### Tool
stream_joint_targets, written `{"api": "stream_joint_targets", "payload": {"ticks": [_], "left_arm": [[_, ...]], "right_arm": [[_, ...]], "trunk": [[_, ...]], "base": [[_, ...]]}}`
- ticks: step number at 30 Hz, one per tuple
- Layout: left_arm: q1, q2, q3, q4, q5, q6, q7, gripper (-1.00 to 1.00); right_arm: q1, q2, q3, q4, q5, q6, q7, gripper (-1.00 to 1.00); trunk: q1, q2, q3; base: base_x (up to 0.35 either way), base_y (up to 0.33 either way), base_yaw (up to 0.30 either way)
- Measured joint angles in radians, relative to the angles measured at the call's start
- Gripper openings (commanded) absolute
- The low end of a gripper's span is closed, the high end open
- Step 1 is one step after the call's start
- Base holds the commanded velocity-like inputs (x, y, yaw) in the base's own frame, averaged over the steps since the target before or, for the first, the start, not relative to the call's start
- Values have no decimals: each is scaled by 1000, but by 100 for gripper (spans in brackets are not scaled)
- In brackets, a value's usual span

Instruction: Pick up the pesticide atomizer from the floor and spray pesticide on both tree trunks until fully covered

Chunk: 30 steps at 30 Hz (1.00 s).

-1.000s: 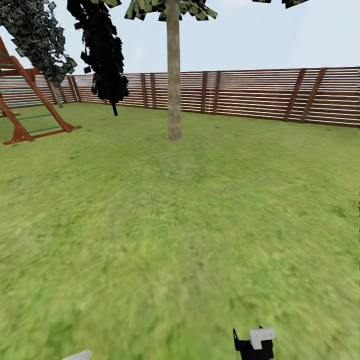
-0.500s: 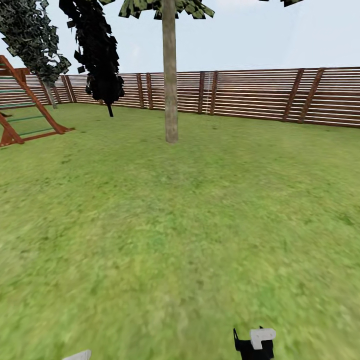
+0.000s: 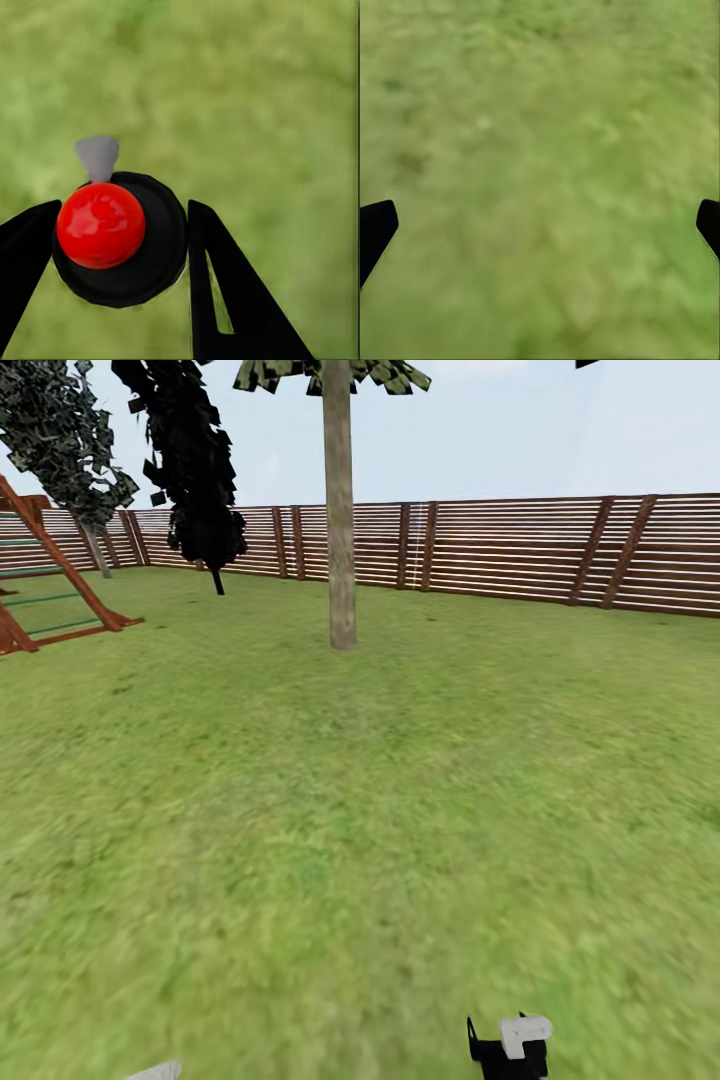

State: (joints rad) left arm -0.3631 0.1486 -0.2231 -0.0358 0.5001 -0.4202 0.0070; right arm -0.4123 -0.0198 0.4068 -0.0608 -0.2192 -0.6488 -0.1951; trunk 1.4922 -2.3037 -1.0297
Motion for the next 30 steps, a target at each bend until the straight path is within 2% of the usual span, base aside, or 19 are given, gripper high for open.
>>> {"api": "stream_joint_targets", "payload": {"ticks": [30], "left_arm": [[0,0,0,0,0,1,0,-100]], "right_arm": [[0,0,0,1,0,0,0,100]], "trunk": [[0,0,0]], "base": [[339,0,0]]}}
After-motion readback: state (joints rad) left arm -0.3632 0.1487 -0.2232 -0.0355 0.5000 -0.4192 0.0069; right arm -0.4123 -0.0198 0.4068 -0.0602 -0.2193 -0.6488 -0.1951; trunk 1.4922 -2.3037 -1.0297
